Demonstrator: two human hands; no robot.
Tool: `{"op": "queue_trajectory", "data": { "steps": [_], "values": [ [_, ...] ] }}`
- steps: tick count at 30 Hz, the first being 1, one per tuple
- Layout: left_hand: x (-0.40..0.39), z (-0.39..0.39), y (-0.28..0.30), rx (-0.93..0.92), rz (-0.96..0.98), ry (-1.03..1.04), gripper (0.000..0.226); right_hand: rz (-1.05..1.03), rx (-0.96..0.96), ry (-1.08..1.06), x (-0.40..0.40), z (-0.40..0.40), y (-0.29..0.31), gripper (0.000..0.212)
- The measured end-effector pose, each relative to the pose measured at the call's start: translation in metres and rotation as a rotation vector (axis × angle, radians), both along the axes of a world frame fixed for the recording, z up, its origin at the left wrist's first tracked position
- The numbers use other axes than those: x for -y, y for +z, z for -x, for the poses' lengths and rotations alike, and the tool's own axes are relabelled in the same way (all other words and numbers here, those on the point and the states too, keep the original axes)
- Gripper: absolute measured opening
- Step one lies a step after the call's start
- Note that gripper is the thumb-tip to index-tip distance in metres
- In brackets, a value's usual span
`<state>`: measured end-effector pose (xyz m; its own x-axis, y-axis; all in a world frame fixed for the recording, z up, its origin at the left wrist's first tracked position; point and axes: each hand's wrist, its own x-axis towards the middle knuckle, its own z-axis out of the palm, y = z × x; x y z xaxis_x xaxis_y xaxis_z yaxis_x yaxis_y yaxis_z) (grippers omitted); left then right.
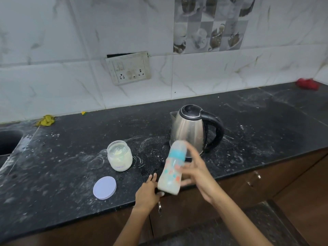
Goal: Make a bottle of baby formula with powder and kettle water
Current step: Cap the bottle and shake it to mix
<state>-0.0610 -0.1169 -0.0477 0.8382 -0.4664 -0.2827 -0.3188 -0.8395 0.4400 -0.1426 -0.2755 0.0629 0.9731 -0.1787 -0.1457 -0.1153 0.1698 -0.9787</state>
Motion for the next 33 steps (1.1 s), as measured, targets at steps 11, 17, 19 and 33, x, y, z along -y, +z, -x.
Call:
{"op": "queue_trajectory", "data": {
  "steps": [11, 17, 19, 33],
  "values": [
    [-0.001, -0.001, -0.005, 0.015, 0.038, -0.002, 0.056, -0.118, 0.078, -0.174, 0.004, -0.003, 0.007, 0.076],
    [-0.001, 0.001, -0.005, -0.024, 0.060, 0.096, 0.065, 0.014, 0.013, 0.024, -0.010, 0.005, 0.004, 0.080],
    [-0.001, 0.001, -0.005, -0.009, 0.054, 0.094, 0.059, -0.015, 0.024, -0.028, -0.009, 0.004, 0.002, 0.080],
    [-0.002, -0.003, -0.009, 0.013, 0.070, -0.004, 0.053, 0.236, 0.139, -0.167, -0.006, -0.020, -0.027, 0.097]
  ]
}}
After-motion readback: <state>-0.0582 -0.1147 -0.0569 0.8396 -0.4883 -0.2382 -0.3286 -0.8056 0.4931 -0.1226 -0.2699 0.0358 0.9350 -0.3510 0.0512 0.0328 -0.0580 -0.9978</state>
